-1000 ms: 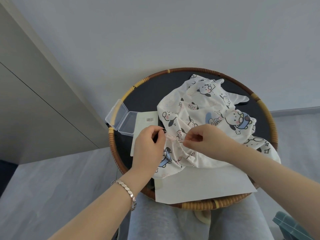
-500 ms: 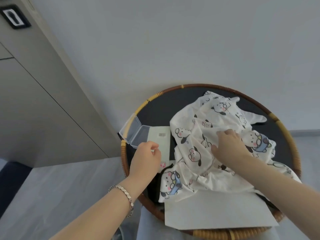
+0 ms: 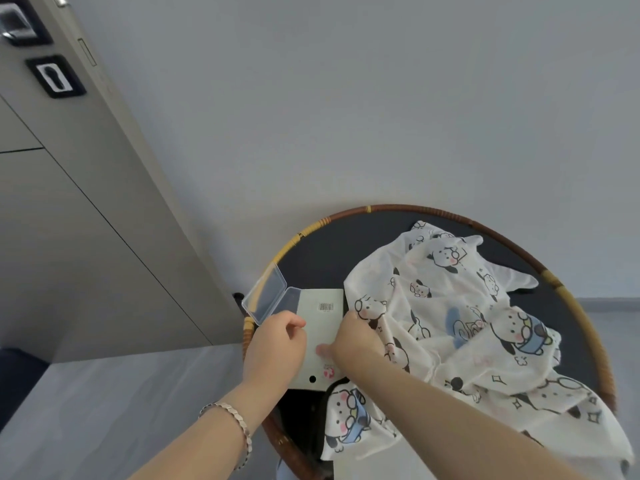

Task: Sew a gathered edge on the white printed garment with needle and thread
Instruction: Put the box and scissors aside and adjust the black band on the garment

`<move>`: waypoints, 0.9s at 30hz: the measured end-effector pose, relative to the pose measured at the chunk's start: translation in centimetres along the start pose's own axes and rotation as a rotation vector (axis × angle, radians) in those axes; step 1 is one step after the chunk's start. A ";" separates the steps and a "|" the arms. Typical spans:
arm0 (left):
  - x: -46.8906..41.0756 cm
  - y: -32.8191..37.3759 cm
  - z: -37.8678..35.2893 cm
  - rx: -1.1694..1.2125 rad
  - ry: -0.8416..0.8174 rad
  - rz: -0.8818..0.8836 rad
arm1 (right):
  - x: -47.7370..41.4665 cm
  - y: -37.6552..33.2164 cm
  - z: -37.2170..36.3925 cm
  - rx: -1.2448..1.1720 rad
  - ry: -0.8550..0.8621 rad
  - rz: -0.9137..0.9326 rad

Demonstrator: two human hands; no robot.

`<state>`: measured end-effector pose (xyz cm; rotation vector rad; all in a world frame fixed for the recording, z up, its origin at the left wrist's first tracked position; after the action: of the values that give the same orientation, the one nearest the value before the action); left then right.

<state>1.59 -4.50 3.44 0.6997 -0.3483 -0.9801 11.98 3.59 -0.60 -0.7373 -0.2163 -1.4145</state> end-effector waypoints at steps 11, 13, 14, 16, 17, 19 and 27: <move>0.3 2.9 0.8 0.318 0.068 -0.058 | 0.9 2.4 4.6 -0.889 -0.091 0.047; 0.0 4.1 0.8 0.563 0.024 0.082 | 2.7 2.9 7.7 -0.874 0.006 0.162; -0.2 4.8 0.5 0.725 -0.054 0.146 | 3.7 3.2 9.2 -0.866 0.048 0.214; 0.0 6.5 -0.1 0.993 -0.254 0.214 | 5.4 3.7 11.1 -0.847 0.127 0.286; 0.3 7.4 -0.3 1.062 -0.338 0.202 | 6.0 4.0 11.7 -0.841 0.160 0.304; 1.1 8.9 -0.7 1.086 -0.435 0.138 | 7.0 4.4 12.1 -0.809 0.203 0.321; 2.0 9.3 -2.2 0.871 -0.037 0.216 | 8.3 6.8 12.1 -0.511 0.439 0.356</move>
<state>9.76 -1.94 8.08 1.3949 -0.8876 -0.6070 23.31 3.70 10.97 -0.8052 0.6116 -1.2570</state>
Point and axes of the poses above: each hand's wrist, its own x-axis away from the middle knuckle, its own z-axis out of the back of the hand, y = z × x, the point moved 4 cm from there along -x, towards the middle knuckle, and after that the axes turned 7 degrees about -z, right-handed, at the moved point
